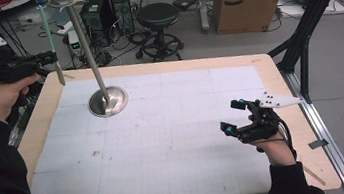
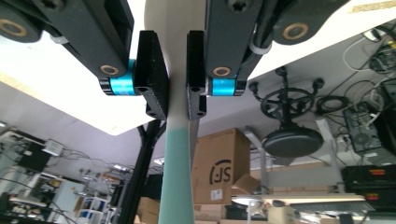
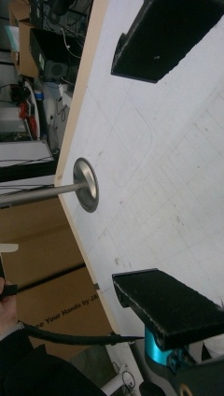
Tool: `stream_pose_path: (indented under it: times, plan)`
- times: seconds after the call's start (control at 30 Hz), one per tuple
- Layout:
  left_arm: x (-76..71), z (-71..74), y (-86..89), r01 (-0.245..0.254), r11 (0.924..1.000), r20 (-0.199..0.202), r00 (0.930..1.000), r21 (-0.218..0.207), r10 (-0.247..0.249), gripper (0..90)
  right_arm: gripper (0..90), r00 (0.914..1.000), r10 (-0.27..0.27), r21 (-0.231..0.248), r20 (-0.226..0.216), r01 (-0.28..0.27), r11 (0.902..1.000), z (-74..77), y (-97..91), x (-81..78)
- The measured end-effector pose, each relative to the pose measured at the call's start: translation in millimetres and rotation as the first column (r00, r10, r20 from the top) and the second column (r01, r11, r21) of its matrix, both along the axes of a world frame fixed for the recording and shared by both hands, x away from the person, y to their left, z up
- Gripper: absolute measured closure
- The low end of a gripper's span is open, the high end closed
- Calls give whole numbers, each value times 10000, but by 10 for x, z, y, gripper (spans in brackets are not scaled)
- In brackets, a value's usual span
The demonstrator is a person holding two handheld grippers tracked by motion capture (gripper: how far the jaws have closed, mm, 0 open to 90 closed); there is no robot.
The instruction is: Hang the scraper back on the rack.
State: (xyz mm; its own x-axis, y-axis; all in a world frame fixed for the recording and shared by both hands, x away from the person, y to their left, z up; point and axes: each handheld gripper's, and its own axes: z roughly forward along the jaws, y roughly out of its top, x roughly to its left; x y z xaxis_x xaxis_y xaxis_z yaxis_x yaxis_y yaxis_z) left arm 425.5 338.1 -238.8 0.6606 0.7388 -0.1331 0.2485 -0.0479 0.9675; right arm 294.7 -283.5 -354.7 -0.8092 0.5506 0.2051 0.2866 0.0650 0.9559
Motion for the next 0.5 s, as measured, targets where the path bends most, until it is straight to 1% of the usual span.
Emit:
stream_pose_path:
  times: [0.03,0.1,0.17,0.23,0.3,0.37,0.43,0.47,0.5]
  plan:
    - [0,-3,-11,30,10000,13,10000,-51,-30,740,18,10000,-2,23,-30,2,10000,1,2,-4]
    - [-11,-9,-40,-67,10000,100,9999,10,66,679,18,10000,-9,17,-38,9,10000,3,-2,-8]
    - [-34,-36,-55,-125,9999,362,9993,3,125,630,18,10000,-43,43,-7,43,10000,4,-7,-8]
    - [-59,-77,-58,-181,9998,373,9991,-59,183,584,18,10000,-30,60,24,30,10000,6,-11,-12]
    - [-89,-124,-56,-102,9998,277,9996,-176,107,561,18,10000,-45,55,0,45,10000,8,-9,-18]
    - [-130,-173,-54,33,9995,372,9993,-311,-22,534,18,10000,-51,46,36,51,10000,6,1,-19]
    - [-180,-217,-61,136,9992,496,9987,-366,-118,492,19,10000,4,1,26,-4,10000,4,19,-26]
    - [-205,-234,-64,233,9991,548,9983,-341,-215,461,18,10000,16,-7,-5,-16,10000,2,29,-32]
    - [-229,-249,-67,372,9983,551,9979,-451,-347,416,18,10000,59,-48,-13,-59,10000,-4,35,-36]
